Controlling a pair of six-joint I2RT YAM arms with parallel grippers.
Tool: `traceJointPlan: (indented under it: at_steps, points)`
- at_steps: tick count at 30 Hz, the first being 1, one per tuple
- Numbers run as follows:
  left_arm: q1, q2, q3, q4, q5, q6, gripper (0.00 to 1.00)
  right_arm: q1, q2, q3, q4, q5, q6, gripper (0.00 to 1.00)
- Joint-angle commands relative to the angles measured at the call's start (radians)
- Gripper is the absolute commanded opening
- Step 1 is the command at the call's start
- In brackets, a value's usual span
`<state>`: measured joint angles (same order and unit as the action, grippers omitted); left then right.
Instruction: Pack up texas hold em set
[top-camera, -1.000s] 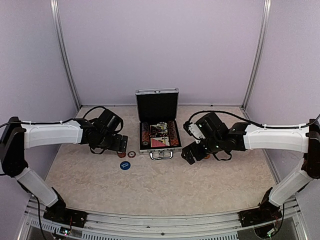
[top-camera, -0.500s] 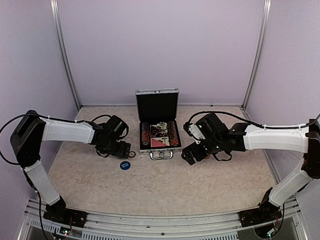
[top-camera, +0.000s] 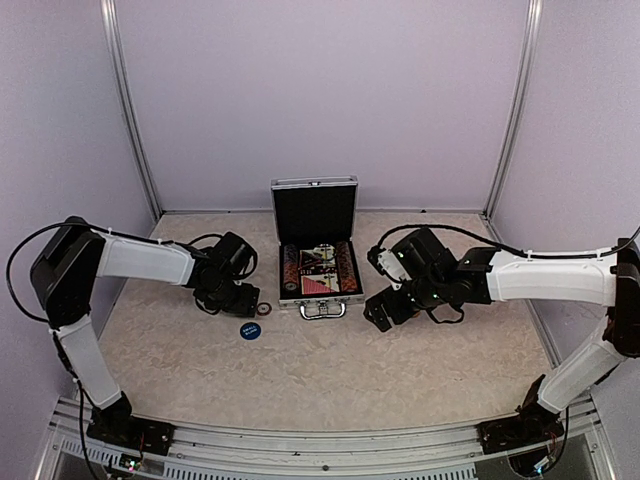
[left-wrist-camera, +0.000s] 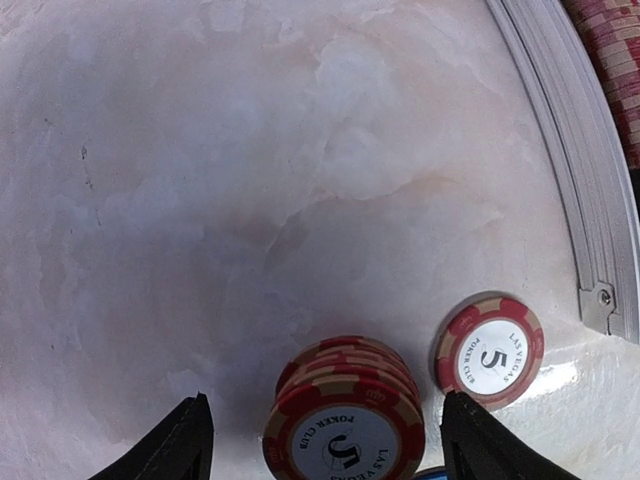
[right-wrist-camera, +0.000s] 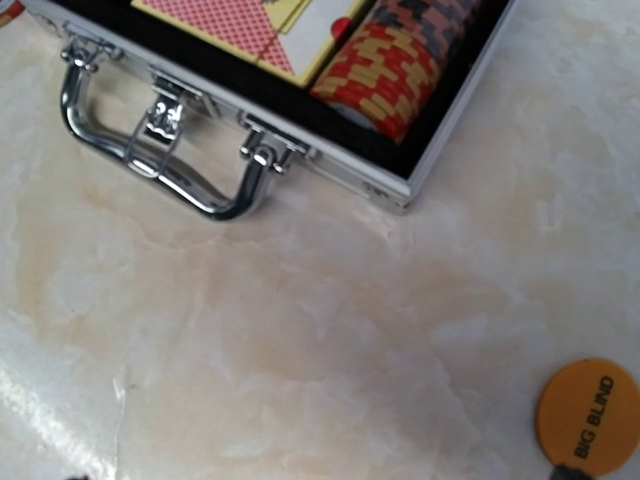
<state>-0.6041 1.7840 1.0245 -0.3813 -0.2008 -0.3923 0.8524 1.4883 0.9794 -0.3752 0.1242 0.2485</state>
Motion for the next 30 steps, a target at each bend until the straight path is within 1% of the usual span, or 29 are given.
traceJointPlan:
  at_steps: [1,5,12,26,30]
  points:
    - [0.011,0.019,0.045,0.01,0.009,0.019,0.75,-0.008,-0.019,-0.013,0.0,0.009,-0.003,1.0]
    - [0.021,0.028,0.049,0.01,0.017,0.022,0.71,-0.008,-0.016,-0.012,0.004,0.008,-0.003,1.0]
    - [0.023,0.042,0.044,0.01,0.042,0.019,0.66,-0.007,-0.024,-0.027,0.008,0.012,-0.002,1.0]
    - [0.017,0.064,0.036,0.008,0.045,0.015,0.61,-0.008,-0.02,-0.044,0.022,0.014,-0.002,1.0]
    - [0.011,0.071,0.037,0.001,0.04,0.013,0.58,-0.008,-0.022,-0.051,0.024,0.015,0.0,1.0]
